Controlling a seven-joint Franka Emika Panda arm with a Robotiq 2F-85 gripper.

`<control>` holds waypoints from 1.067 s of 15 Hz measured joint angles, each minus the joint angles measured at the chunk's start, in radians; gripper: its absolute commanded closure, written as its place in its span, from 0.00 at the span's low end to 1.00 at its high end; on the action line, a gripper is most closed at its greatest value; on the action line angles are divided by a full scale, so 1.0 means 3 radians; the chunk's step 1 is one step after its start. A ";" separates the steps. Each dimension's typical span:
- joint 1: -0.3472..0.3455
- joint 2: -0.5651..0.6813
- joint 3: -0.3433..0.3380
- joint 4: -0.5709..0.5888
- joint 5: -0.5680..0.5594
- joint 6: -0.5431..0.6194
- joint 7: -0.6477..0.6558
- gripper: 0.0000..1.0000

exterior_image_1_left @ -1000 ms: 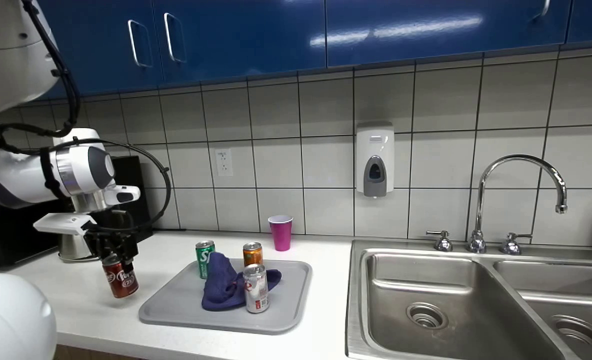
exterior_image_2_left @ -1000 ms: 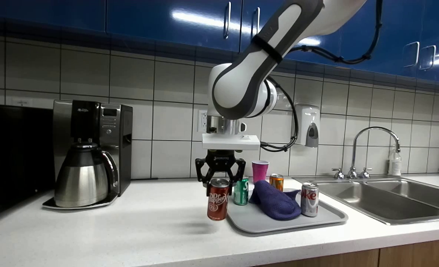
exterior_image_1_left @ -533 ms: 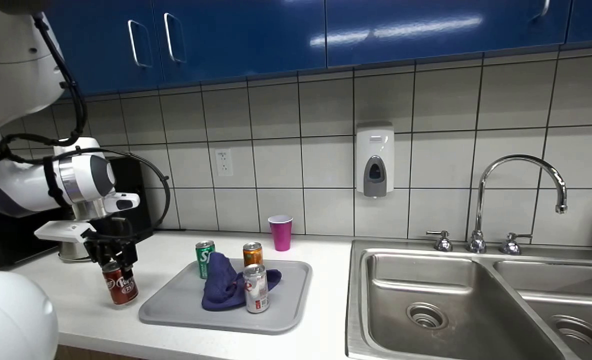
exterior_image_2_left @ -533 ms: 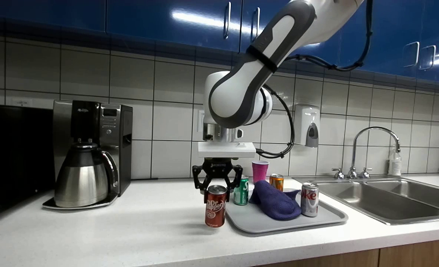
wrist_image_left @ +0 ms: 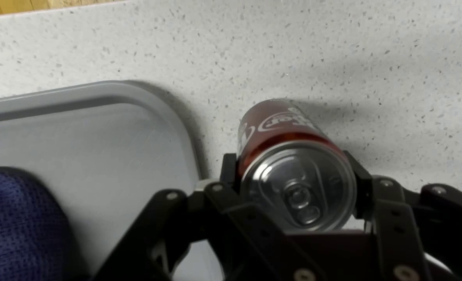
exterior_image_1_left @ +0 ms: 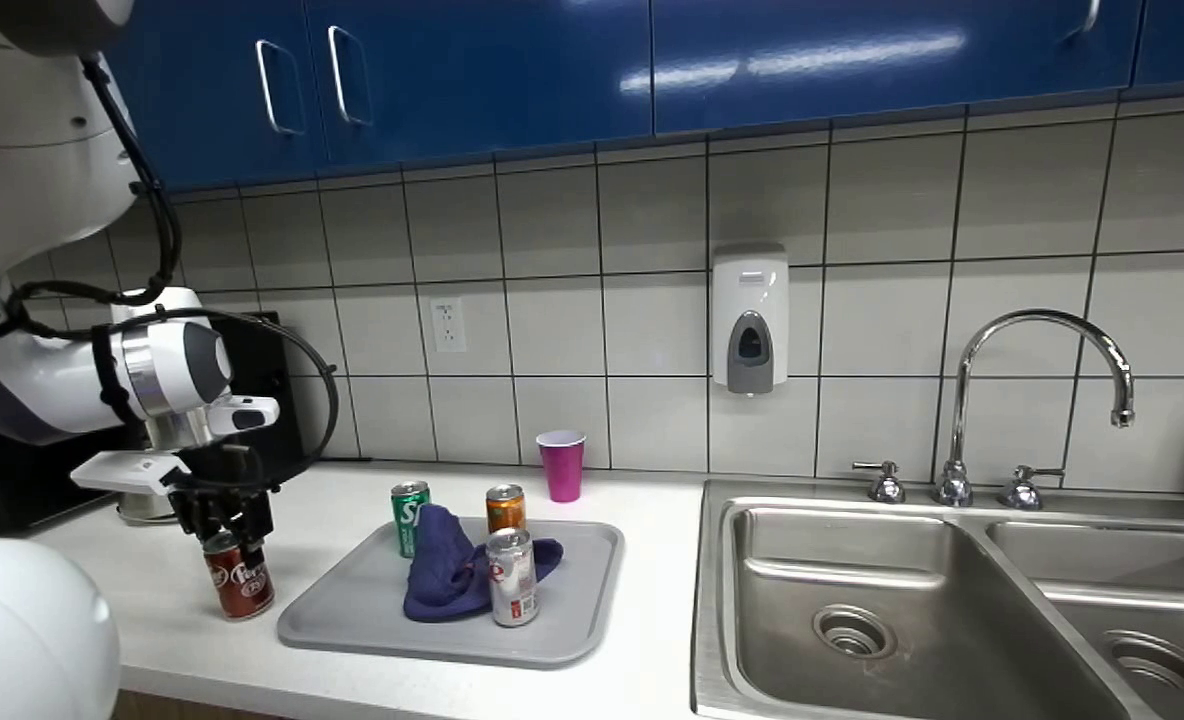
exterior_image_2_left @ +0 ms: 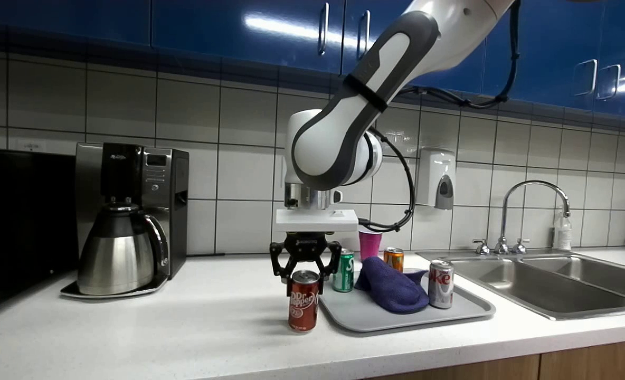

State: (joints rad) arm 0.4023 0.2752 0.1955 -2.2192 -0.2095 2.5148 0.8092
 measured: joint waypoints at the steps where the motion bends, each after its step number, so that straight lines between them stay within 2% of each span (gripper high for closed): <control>1: 0.0005 0.0014 -0.0004 0.0008 0.0000 0.0005 0.0020 0.06; 2: 0.0009 0.0023 -0.0007 0.0018 0.0000 0.0011 0.0036 0.01; 3: 0.0012 0.0025 -0.0010 0.0029 0.0000 0.0018 0.0049 0.00; 9: 0.0022 -0.0002 -0.0016 0.0059 0.0000 0.0134 0.0135 0.00; 16: 0.0029 -0.0238 -0.0057 0.0007 0.0000 0.0202 0.0167 0.00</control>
State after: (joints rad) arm 0.4111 0.2037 0.1782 -2.2172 -0.2095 2.5755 0.8594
